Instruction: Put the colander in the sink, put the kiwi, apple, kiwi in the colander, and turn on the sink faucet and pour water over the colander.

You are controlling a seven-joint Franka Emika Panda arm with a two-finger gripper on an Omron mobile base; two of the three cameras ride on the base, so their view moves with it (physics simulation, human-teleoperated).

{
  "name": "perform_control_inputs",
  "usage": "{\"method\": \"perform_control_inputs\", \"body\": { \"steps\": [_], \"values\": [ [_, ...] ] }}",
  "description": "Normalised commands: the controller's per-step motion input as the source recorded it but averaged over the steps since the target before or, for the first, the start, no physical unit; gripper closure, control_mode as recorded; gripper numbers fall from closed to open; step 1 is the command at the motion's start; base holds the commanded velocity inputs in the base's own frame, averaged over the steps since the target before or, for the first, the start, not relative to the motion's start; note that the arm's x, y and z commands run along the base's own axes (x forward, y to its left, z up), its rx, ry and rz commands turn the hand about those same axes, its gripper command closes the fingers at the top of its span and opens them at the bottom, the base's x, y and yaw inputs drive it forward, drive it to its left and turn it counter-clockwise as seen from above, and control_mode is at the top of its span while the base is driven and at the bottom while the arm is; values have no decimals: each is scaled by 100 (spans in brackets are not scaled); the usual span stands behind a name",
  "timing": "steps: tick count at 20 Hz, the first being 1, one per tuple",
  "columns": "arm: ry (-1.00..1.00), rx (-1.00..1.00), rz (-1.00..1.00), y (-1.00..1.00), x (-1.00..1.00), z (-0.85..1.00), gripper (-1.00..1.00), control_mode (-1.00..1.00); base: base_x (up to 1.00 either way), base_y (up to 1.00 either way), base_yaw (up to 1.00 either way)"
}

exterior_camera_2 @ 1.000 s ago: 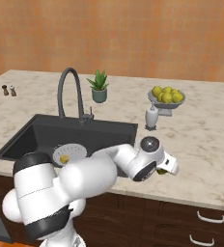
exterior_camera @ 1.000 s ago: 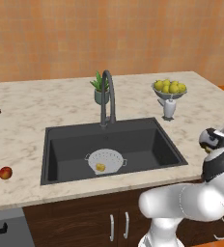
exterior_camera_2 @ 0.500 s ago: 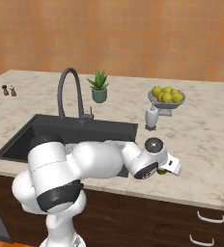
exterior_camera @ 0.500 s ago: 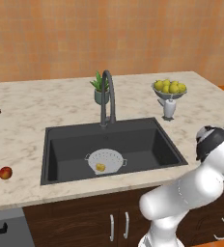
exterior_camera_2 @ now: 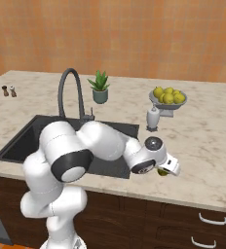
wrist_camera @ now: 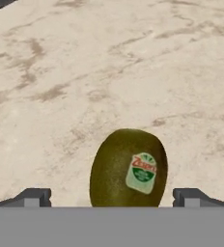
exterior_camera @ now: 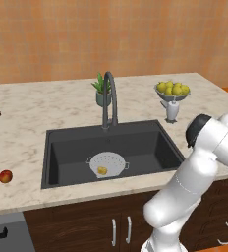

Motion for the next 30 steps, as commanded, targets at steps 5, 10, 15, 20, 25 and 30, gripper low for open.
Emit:
{"method": "perform_control_inputs", "body": {
  "steps": [5,10,15,20,25,30],
  "values": [
    [0,4,0,-15,19,-26,-100,-100,0,0,0],
    [0,5,0,-27,1,-14,-100,-100,0,0,0],
    [0,2,0,-30,-1,-4,-100,-100,0,0,0],
    [0,0,0,-4,6,-9,-100,-100,0,0,0],
    [-2,1,4,0,21,-25,100,-100,0,0,0],
    [-3,9,14,8,4,3,100,-100,0,0,0]
  ]
}}
